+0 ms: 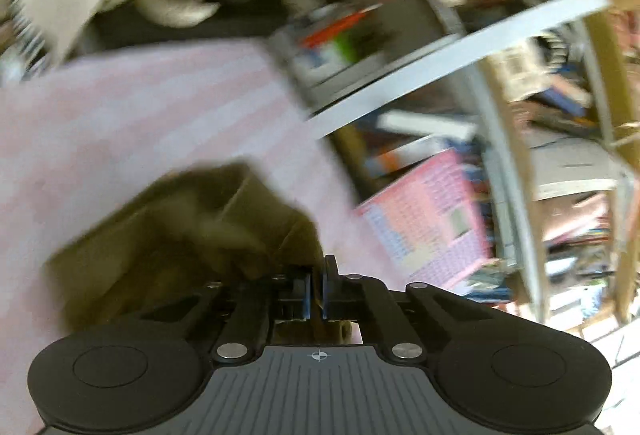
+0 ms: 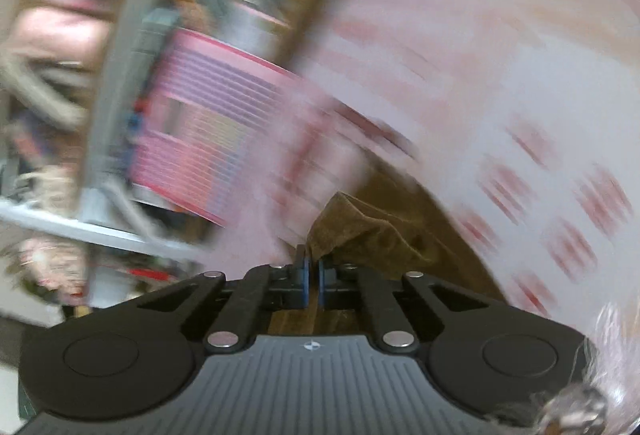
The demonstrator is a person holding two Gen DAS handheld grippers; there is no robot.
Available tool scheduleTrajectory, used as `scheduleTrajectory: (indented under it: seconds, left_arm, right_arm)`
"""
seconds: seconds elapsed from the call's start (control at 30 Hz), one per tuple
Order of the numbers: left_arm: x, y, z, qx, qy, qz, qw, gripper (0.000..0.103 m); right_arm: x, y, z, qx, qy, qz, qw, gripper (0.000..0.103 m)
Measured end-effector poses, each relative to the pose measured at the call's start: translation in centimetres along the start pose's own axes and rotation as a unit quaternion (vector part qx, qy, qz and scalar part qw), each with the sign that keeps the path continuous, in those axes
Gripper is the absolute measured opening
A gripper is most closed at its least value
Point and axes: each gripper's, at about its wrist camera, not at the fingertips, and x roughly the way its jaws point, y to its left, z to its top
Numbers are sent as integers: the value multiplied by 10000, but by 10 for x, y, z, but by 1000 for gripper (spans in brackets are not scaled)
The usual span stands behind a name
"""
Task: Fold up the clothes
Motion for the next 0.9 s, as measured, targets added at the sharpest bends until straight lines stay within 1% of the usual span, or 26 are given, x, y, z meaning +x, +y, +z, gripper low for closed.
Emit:
scheduleTrajectory:
  seconds: [0.07, 0.13, 0.17, 0.23, 0.3, 0.33, 0.4, 0.43, 0.47, 0.5, 0.53, 0.57, 0.63, 0.73, 0.8, 0.87, 0.9]
  left_arm:
    - [-5, -15, 8, 100, -120, -324, 9994, 3]
    - [-19, -20, 9, 242, -191, -538, 9981, 3]
    - [-27, -14, 7, 213, -181, -560, 9980, 3]
    - [-36, 10, -1, 8, -86, -397, 9992, 3]
    - [-37, 44, -16, -237, 157, -19, 9996, 3]
    - [-35, 58, -24, -351, 283, 170, 9988, 3]
    - [-29, 81, -36, -513, 484, 503, 9962, 3]
    - [-26, 90, -41, -563, 560, 649, 9947, 3]
    - [-21, 96, -44, -618, 620, 780, 9931, 3]
    - [-18, 98, -44, -652, 632, 819, 9925, 3]
    - [-15, 94, -41, -646, 621, 796, 9928, 3]
    - [-12, 90, -38, -638, 609, 770, 9931, 3]
    - [-8, 71, -29, -443, 576, 518, 9960, 3]
    - [-12, 27, -10, -39, 486, -116, 9987, 3]
    - [-26, 5, 0, 232, 361, -516, 9977, 4]
    - [-29, 18, -1, 192, 406, -376, 9983, 4]
    - [-30, 24, -2, 172, 428, -306, 9985, 4]
  right_arm:
    - [-5, 32, 16, -438, -245, 365, 9981, 4]
    - [-17, 59, 28, -817, -455, 694, 9932, 4]
    - [-28, 56, 22, -813, -432, 663, 9935, 4]
    - [-42, 31, 2, -582, -221, 304, 9976, 4]
    - [-57, 6, -19, -350, -10, -56, 9994, 4]
    - [-59, -11, -31, -166, 161, -336, 9992, 4]
    - [-50, -49, -54, 217, 565, -1033, 9928, 4]
    - [-43, -65, -62, 367, 709, -1293, 9884, 4]
    - [-37, -76, -68, 503, 807, -1473, 9845, 4]
    - [-32, -84, -70, 593, 852, -1579, 9820, 4]
    - [-28, -84, -68, 588, 819, -1567, 9825, 4]
    - [-27, -76, -63, 480, 737, -1459, 9854, 4]
    - [-25, -49, -45, 103, 486, -1100, 9927, 4]
    - [-40, 9, -18, -536, -37, -388, 9978, 4]
    - [-62, 41, -7, -952, -380, 19, 9947, 4]
    - [-81, 46, -7, -1039, -540, 101, 9931, 4]
    - [-87, 41, -9, -986, -537, 41, 9937, 4]
